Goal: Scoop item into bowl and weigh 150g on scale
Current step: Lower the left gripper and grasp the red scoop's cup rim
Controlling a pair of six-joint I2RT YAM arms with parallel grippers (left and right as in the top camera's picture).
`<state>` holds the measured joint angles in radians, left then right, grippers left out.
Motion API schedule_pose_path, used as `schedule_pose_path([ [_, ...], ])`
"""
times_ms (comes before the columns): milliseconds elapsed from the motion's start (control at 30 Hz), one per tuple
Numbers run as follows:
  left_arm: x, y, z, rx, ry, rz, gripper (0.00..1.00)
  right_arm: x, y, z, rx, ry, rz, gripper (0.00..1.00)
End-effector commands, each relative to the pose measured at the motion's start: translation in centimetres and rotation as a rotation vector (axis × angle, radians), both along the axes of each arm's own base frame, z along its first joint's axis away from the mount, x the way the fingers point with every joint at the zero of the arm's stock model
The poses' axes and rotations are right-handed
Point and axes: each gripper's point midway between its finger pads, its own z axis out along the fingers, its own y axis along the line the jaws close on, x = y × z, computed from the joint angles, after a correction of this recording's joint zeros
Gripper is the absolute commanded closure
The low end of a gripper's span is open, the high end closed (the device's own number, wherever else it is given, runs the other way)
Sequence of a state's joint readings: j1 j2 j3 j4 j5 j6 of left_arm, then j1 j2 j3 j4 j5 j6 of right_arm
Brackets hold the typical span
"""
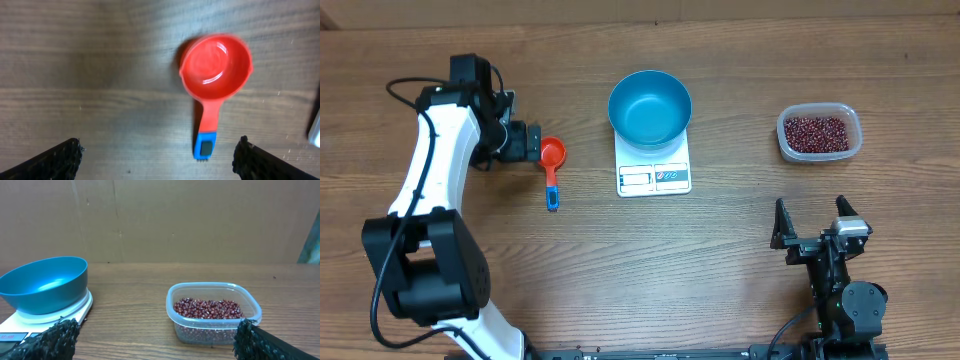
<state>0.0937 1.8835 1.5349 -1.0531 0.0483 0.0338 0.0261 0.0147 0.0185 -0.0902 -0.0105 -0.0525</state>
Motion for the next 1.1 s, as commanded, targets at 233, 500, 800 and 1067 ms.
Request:
schedule_pose_path([
  [233, 2.2, -0.1, -1.3, -0.035, 0.024, 0.014, 0.01, 0.0, -0.3, -0.1, -0.001, -0.006, -0.013, 0.0],
  [500, 2.7, -0.1, -3.7, -0.037, 0.054, 0.012, 0.01, 0.0, -0.3, -0.1, -0.001, -0.006, -0.013, 0.0],
  [800, 2.9, 0.0, -4.9, -0.036, 0.068, 0.011, 0.0, 0.0, -0.3, -0.1, -0.001, -0.006, -0.013, 0.0],
  [1067, 3.3, 0.0, -6.2, -0.035, 0.074, 0.012, 0.0, 0.0, -0.3, -0.1, -0.001, -0.006, -0.013, 0.0],
])
